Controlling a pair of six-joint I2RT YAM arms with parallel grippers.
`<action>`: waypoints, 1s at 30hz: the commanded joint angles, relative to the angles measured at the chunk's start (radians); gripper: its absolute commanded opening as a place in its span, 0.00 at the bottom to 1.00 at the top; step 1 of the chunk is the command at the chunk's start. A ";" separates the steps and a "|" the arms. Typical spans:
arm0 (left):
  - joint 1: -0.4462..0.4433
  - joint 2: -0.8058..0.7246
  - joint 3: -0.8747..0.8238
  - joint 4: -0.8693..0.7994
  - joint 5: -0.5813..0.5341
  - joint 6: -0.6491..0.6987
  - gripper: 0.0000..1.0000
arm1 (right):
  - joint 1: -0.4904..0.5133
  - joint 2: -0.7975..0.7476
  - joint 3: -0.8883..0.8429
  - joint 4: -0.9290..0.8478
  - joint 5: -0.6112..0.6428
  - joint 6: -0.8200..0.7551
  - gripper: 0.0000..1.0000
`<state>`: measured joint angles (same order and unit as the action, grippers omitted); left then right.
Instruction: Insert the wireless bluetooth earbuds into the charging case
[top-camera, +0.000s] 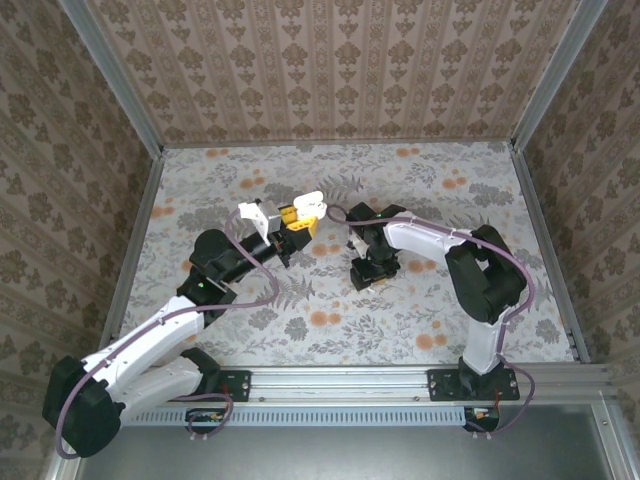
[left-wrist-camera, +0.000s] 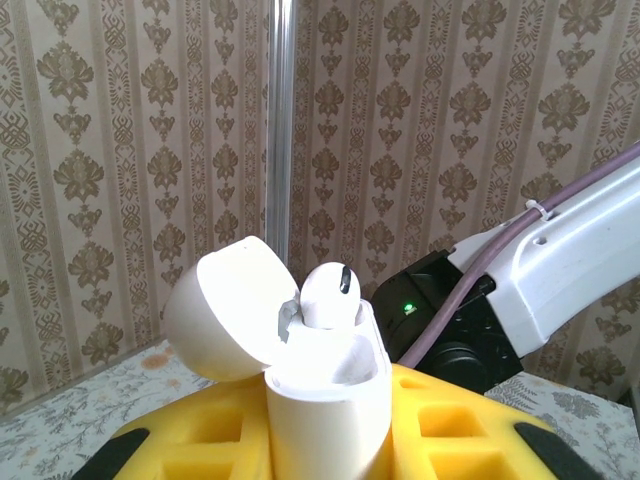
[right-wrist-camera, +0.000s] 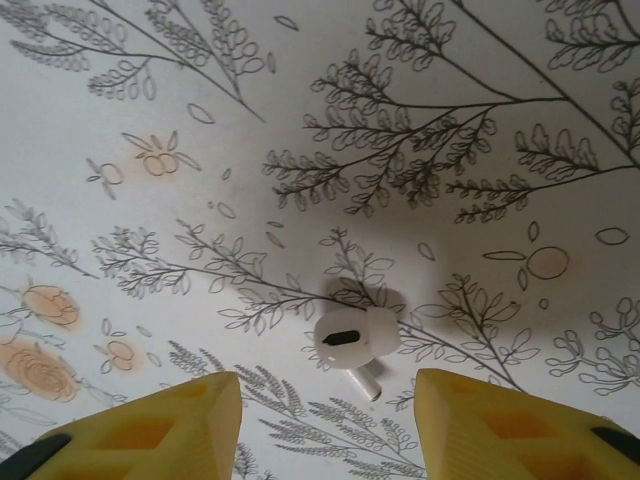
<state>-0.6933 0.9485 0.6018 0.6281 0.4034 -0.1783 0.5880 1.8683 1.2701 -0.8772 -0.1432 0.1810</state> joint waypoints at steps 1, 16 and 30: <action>0.003 -0.011 -0.005 0.015 -0.006 0.019 0.25 | 0.003 0.027 0.033 -0.043 0.036 -0.021 0.49; 0.002 -0.007 -0.007 0.013 -0.004 0.019 0.25 | 0.004 0.086 0.055 -0.073 0.031 -0.052 0.44; 0.002 -0.007 -0.008 0.009 -0.008 0.020 0.25 | 0.004 0.100 0.072 -0.052 0.069 -0.056 0.45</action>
<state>-0.6933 0.9489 0.6018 0.6273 0.4023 -0.1783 0.5896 1.9503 1.3113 -0.9066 -0.1181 0.1333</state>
